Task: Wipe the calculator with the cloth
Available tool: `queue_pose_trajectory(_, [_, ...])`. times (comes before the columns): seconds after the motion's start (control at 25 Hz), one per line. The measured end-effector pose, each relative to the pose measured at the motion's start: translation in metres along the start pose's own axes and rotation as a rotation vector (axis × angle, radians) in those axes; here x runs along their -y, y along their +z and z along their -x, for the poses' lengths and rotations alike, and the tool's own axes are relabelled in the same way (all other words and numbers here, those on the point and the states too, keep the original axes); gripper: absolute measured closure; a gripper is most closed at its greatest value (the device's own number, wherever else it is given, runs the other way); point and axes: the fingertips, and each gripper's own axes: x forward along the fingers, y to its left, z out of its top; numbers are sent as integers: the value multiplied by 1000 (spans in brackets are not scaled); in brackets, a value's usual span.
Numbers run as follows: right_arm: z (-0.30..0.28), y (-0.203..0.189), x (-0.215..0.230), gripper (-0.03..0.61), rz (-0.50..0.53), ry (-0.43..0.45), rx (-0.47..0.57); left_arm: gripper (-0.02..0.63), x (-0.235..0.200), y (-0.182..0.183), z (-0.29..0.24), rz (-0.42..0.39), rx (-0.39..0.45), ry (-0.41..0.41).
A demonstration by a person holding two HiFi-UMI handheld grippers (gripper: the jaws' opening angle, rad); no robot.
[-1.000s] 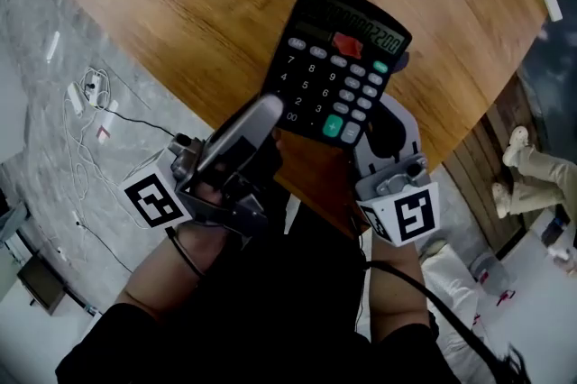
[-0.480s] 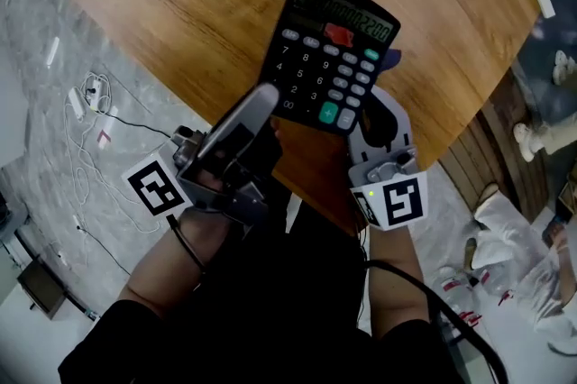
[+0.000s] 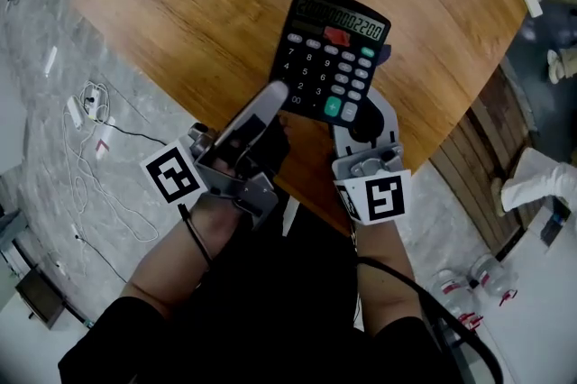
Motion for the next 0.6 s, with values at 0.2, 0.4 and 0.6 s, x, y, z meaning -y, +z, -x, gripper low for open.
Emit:
queue_pose_trajectory(0.2, [-4, 14, 44, 511, 7, -123, 25, 541, 18, -6, 0, -1, -10, -40])
queue_pose_trajectory(0.4, [-7, -5, 87, 511, -31, -229, 7, 541, -1, -2, 1, 5, -6, -22])
queue_pose_trajectory(0.6, [17, -14, 87, 511, -39, -229, -53, 541, 3, 2, 4, 19, 34, -23])
